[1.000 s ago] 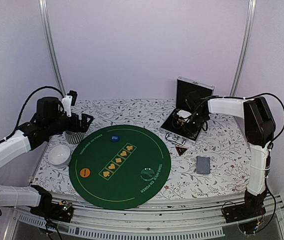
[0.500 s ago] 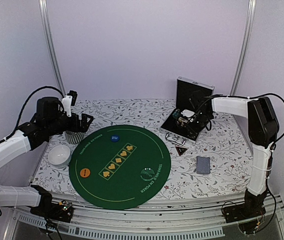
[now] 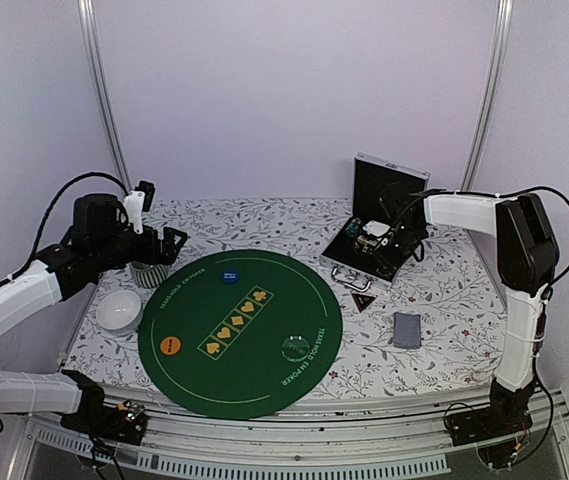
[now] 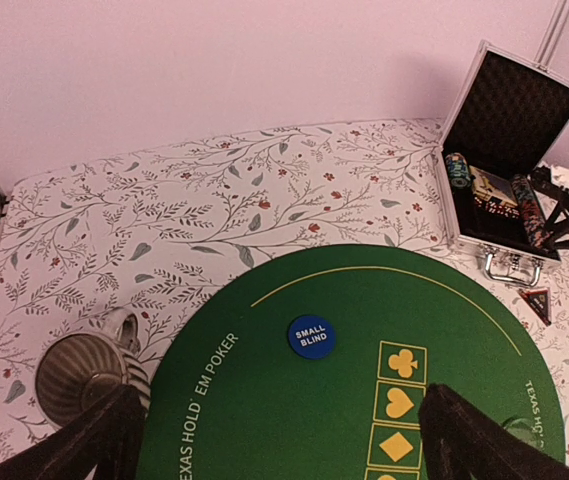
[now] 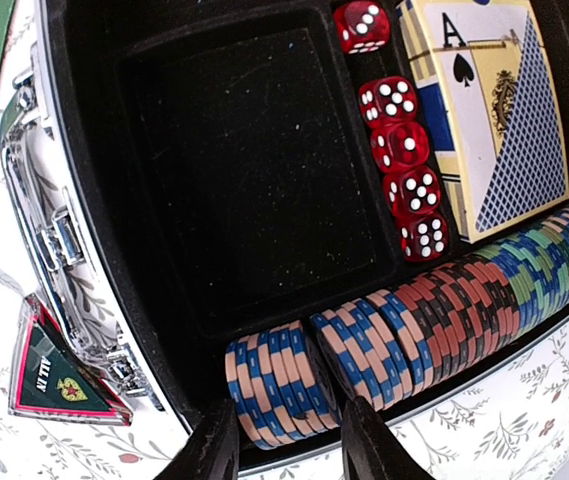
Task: Distribute texas hold em gaming equipment
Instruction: Pick up the pile of poker chips from the chip case.
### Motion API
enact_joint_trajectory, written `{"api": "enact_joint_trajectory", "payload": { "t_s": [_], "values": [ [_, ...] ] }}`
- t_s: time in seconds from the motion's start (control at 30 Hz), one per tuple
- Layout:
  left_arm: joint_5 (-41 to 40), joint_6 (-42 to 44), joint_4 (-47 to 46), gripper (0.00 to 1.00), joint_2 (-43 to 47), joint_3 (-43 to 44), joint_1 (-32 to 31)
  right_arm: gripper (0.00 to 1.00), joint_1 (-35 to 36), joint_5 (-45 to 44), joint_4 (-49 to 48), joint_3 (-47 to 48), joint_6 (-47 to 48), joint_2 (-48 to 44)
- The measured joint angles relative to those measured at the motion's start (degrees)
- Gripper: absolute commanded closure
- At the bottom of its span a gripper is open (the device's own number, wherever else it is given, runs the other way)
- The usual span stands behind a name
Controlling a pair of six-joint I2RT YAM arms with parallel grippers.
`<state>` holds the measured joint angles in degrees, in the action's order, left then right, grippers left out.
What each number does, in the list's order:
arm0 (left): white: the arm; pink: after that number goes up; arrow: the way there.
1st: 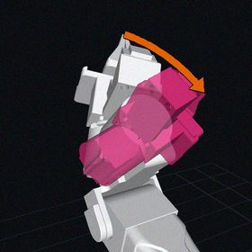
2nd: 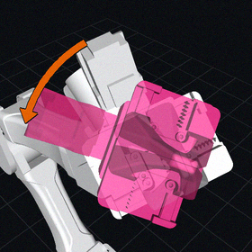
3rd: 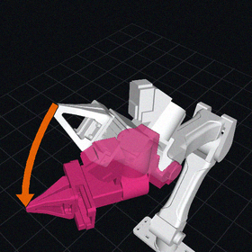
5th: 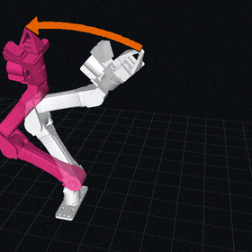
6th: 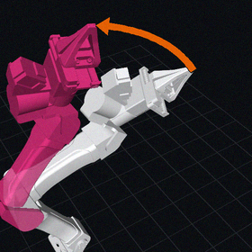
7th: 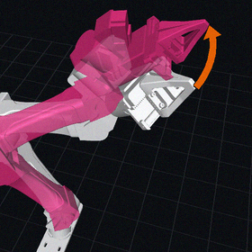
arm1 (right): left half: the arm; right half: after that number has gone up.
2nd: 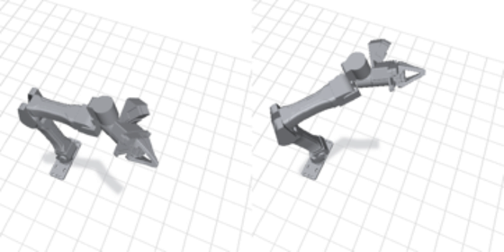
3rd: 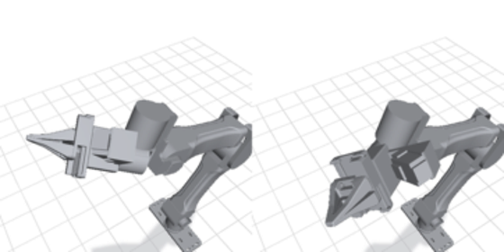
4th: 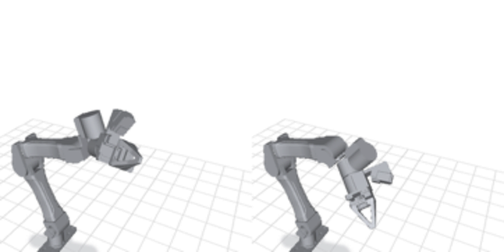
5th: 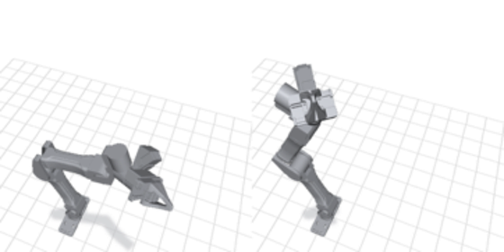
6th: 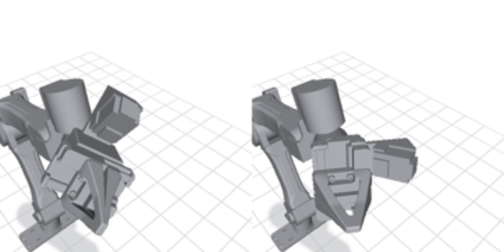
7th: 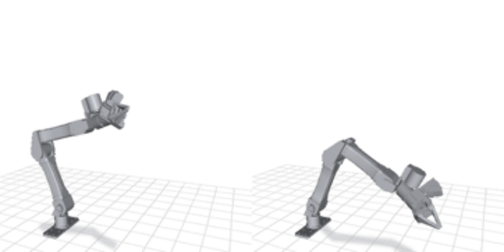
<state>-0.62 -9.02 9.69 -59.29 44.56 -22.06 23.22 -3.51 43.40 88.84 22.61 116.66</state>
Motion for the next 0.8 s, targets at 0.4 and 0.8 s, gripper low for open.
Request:
{"api": "enact_joint_trajectory", "payload": {
  "t_s": [0.4, 0.8],
  "values": [
    [0.02, 0.00, 0.02, 0.02, 0.00, -0.02, 0.00, 0.62, 0.09, 1.09, 0.35, 0.85, 1.03, 2.05],
    [0.02, 0.00, 0.00, 0.02, 0.00, -0.07, 0.00, 0.71, 0.31, -0.76, 0.83, 2.73, 1.86, 4.39]
  ]
}}
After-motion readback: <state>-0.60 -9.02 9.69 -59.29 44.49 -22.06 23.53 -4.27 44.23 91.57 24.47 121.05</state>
